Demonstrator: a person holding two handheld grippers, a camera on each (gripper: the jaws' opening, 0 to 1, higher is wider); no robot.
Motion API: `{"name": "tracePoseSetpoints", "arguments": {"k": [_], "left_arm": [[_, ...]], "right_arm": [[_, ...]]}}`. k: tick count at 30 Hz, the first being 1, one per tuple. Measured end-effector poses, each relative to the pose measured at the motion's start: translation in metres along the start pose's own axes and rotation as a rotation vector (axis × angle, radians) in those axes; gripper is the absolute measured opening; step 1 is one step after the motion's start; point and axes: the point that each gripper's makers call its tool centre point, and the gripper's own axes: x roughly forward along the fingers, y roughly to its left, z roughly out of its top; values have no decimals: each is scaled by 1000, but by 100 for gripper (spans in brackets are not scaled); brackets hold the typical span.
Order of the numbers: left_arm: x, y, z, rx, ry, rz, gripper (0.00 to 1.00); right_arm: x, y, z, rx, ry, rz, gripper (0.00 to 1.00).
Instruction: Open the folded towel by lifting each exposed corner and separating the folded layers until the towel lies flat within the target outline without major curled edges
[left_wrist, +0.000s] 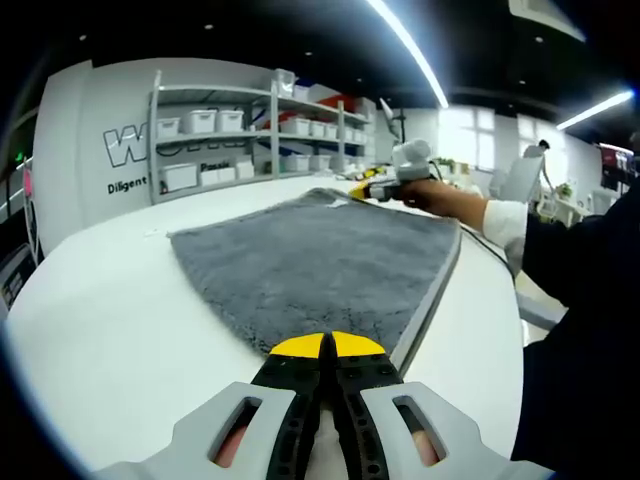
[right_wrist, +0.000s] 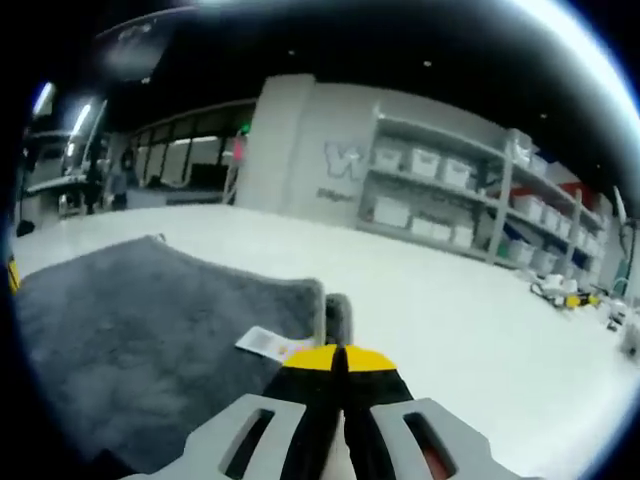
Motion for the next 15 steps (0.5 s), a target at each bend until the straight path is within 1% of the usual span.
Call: {"name": "tracePoseSetpoints", "arguments": {"k": [2, 5, 8, 11, 13, 15], "left_arm": [[0, 0, 0, -2, 0, 1, 1], [0, 0, 0, 1, 0, 3, 1], [-1, 0, 0, -1, 0, 2, 1], [-1, 0, 0, -3, -1, 2, 1], [-1, 0, 0, -8, -1, 1, 1], [-1, 0, 0, -14, -1, 1, 1]], "right_arm": [[2, 1, -4, -6, 16, 1, 0], [4, -2, -16, -38, 71, -11, 0], [6, -10, -24, -41, 104, -29, 0], [6, -13, -24, -17, 103, -30, 0], [8, -16, -23, -16, 101, -32, 0], [7, -18, -17, -2, 74, -32, 0]]}}
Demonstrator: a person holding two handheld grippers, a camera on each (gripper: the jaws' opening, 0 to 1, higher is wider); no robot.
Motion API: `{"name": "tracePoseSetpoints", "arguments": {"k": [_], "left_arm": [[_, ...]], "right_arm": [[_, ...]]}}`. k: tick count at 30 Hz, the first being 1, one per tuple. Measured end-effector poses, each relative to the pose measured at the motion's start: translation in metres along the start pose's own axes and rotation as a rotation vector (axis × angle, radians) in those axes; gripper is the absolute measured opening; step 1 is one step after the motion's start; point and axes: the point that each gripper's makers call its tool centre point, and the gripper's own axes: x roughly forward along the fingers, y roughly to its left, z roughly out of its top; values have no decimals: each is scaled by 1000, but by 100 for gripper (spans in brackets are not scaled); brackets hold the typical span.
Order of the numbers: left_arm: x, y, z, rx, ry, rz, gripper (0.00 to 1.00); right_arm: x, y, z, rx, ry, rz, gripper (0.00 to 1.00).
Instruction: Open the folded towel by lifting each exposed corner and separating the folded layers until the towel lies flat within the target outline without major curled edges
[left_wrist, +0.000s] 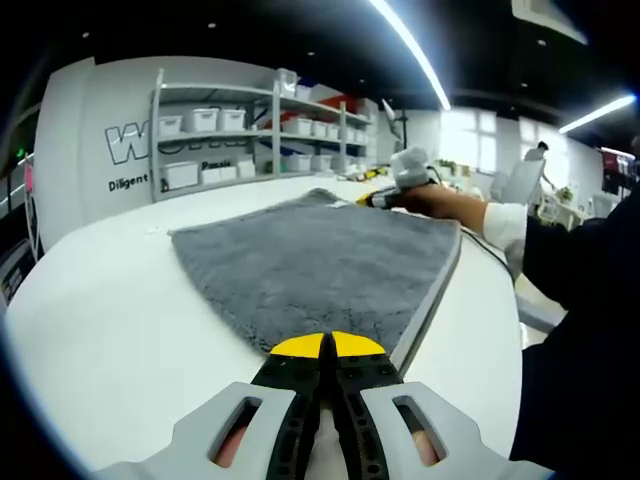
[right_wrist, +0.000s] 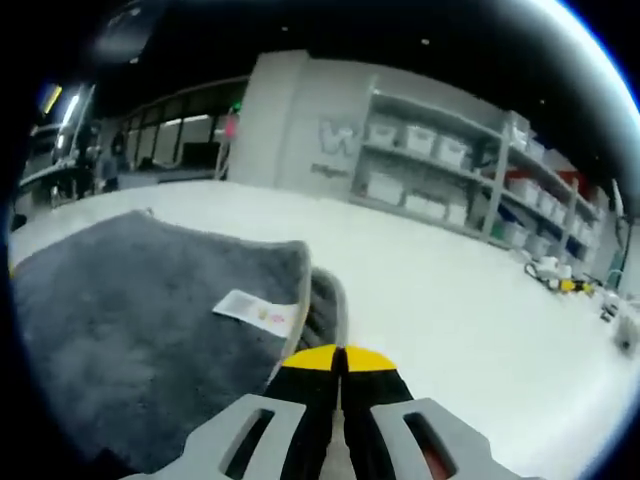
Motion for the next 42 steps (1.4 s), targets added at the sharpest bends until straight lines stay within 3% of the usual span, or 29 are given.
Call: {"name": "tracePoseSetpoints", "arguments": {"k": [7, 15, 27, 35, 39, 42], "left_arm": [[0, 0, 0, 0, 0, 1, 1], [0, -1, 1, 4, 0, 1, 1], [0, 0, 0, 1, 0, 2, 1], [-1, 2, 6, -63, -28, 10, 1], [-2, -4, 17, -110, -79, -35, 3], [-2, -6, 24, -152, -115, -65, 11]], "right_arm": [[-7, 6, 16, 238, -83, 105, 0], [-5, 28, 8, 188, -42, 172, 11], [-8, 37, 3, 141, -3, 186, 0], [-16, 38, 17, 104, -48, 170, 0], [-21, 42, 25, 92, -77, 173, 0], [-25, 47, 33, 78, -103, 180, 0]]}}
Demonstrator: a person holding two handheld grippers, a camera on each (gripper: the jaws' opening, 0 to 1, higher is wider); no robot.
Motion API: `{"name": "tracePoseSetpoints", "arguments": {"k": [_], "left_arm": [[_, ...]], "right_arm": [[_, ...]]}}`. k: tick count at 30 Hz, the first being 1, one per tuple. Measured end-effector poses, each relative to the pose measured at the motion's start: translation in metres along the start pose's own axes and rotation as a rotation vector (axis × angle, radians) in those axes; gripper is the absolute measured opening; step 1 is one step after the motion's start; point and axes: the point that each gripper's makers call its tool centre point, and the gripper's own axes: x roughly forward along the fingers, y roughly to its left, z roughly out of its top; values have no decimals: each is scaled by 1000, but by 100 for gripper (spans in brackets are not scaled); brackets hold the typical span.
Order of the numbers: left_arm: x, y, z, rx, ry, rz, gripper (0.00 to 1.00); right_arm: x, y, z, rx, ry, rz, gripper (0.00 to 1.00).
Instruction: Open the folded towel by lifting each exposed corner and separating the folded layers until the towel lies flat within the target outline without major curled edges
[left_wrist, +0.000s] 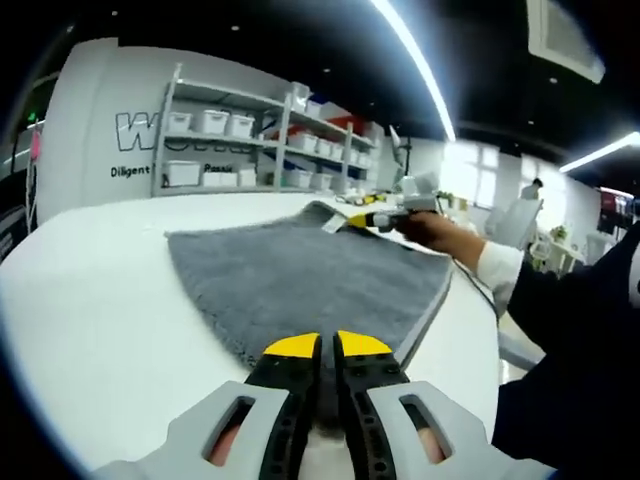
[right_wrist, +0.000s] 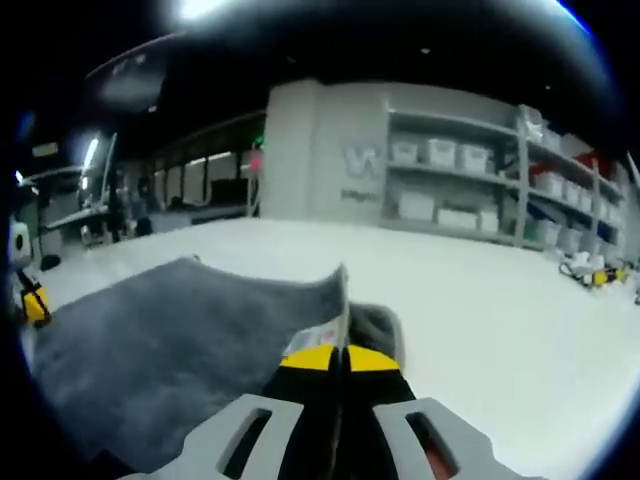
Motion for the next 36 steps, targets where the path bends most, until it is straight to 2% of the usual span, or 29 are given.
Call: {"name": "tracePoseSetpoints", "arguments": {"k": [4, 8, 9, 13, 16, 18, 20, 22, 25, 27, 31, 36], "left_arm": [[0, -7, 11, 1, -55, -35, 12], [1, -13, 19, 4, -92, -61, 18], [0, -16, 23, 26, -113, -81, 20], [2, -15, 33, -5, -149, -82, 25], [4, -18, 41, -47, -186, -110, 27], [5, -24, 47, -88, -209, -155, 27], [0, -28, 62, -148, -299, -203, 27], [-2, -30, 70, -200, -340, -245, 32], [0, -29, 72, -201, -353, -236, 38], [4, -23, 74, -196, -357, -213, 40], [11, -14, 80, -206, -361, -203, 41], [24, -15, 88, -232, -325, -224, 40]], "right_arm": [[-4, 10, 8, -60, -19, 1, 0], [-8, 21, 14, -121, -29, 3, 0], [-8, 23, 16, -135, -32, 0, 0], [-12, 35, 21, -194, -44, -1, 0], [-13, 42, 21, -243, -35, -4, 0], [-16, 47, 23, -281, -40, -12, 0], [-18, 53, 25, -300, -47, -8, 0], [-23, 65, 33, -334, -86, 20, 0], [-29, 81, 42, -366, -129, 34, 0], [-30, 89, 44, -410, -135, 37, 0], [-31, 101, 43, -467, -128, 31, 0], [-32, 112, 44, -508, -136, 43, 0]]}}
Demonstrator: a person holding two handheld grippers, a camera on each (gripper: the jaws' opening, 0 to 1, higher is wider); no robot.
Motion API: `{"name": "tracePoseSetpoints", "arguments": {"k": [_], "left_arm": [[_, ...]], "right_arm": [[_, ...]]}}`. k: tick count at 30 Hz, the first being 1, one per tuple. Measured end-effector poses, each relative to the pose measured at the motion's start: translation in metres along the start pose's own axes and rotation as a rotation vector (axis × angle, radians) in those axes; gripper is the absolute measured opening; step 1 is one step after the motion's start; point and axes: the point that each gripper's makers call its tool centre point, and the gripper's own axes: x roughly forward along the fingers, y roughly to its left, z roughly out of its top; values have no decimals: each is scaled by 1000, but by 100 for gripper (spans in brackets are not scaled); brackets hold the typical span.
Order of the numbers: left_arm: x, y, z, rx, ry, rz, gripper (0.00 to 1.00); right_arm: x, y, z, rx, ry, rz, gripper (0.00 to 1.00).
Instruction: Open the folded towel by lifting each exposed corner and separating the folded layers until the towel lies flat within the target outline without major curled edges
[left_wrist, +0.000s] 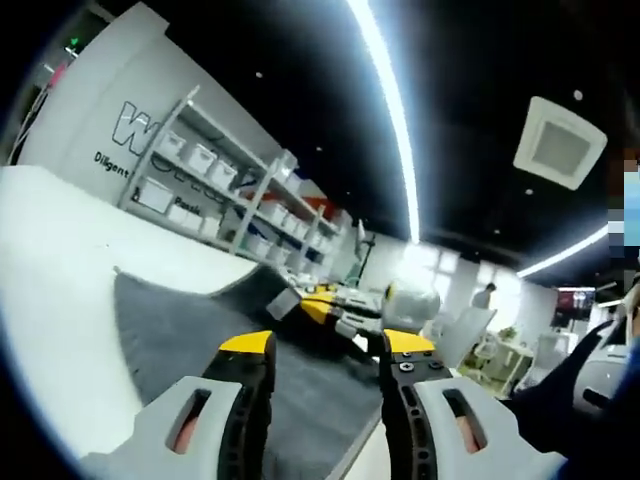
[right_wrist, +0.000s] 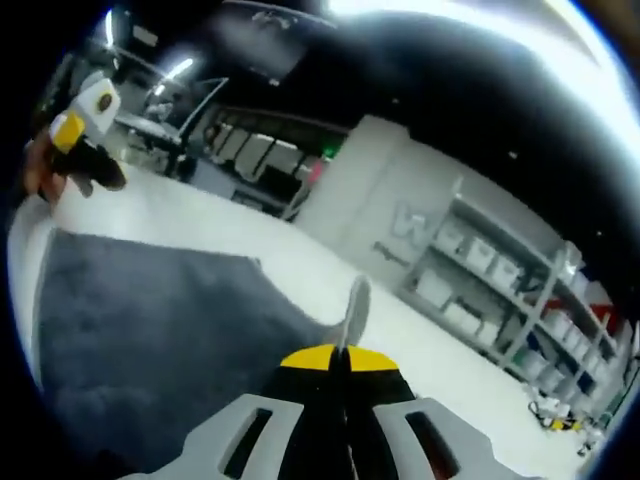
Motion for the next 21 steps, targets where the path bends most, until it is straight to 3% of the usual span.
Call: {"name": "tracePoseSetpoints", "arguments": {"k": [5, 11, 16, 21], "left_arm": [[15, 3, 13, -42, -16, 4, 41], [38, 16, 24, -107, -16, 26, 51], [61, 38, 40, -176, -37, 44, 50], [81, 50, 43, -221, -47, 46, 48]], "right_arm": [[-5, 7, 13, -17, -29, -2, 0], [-1, 7, 24, -30, -52, -19, 0], [1, 7, 33, -42, -76, -36, 0], [7, 4, 36, -67, -83, -54, 0]]}}
